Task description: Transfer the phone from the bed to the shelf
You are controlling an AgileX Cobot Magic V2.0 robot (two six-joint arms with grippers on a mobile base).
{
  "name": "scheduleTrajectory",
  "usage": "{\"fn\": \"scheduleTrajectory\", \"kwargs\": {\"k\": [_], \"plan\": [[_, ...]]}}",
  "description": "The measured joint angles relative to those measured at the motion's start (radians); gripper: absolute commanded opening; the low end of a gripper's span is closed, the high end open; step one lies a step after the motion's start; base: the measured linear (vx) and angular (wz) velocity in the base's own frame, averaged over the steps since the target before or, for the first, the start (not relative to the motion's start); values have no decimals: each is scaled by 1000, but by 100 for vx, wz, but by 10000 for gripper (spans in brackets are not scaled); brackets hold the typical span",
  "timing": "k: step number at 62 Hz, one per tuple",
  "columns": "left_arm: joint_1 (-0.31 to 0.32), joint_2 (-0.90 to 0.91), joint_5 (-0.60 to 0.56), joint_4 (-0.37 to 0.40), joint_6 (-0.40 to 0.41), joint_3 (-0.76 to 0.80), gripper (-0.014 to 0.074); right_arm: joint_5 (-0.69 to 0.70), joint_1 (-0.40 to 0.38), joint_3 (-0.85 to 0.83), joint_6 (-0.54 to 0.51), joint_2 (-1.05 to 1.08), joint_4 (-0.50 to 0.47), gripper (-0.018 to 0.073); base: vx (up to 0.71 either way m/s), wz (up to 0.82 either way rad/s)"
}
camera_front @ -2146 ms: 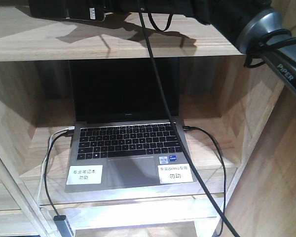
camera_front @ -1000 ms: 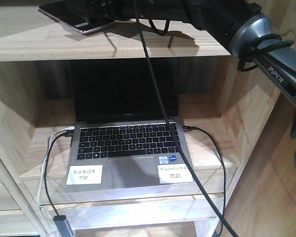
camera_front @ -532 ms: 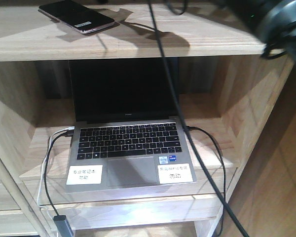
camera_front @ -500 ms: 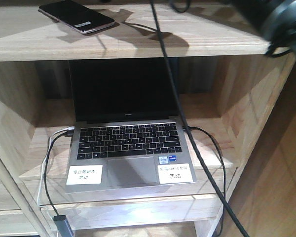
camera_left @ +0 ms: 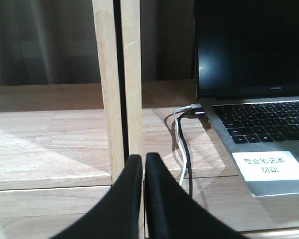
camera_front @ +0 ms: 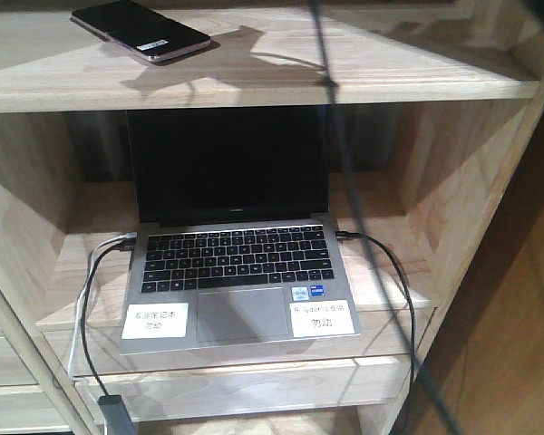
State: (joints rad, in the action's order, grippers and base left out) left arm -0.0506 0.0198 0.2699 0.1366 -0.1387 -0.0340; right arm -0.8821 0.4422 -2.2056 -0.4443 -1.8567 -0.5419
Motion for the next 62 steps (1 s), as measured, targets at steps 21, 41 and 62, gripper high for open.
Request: {"fn": "scheduleTrajectory", "kwargs": {"k": [21, 41, 62], "plan": [[0, 0, 0, 0, 0, 0, 1, 98, -106, 237, -6, 193, -12, -8, 0, 0], [0, 0, 0, 0, 0, 0, 1, 409, -108, 774, -84, 540, -33, -7, 0, 0], [0, 0, 0, 0, 0, 0, 1, 611, -108, 1261, -129, 877, -43, -4, 0, 0]]}}
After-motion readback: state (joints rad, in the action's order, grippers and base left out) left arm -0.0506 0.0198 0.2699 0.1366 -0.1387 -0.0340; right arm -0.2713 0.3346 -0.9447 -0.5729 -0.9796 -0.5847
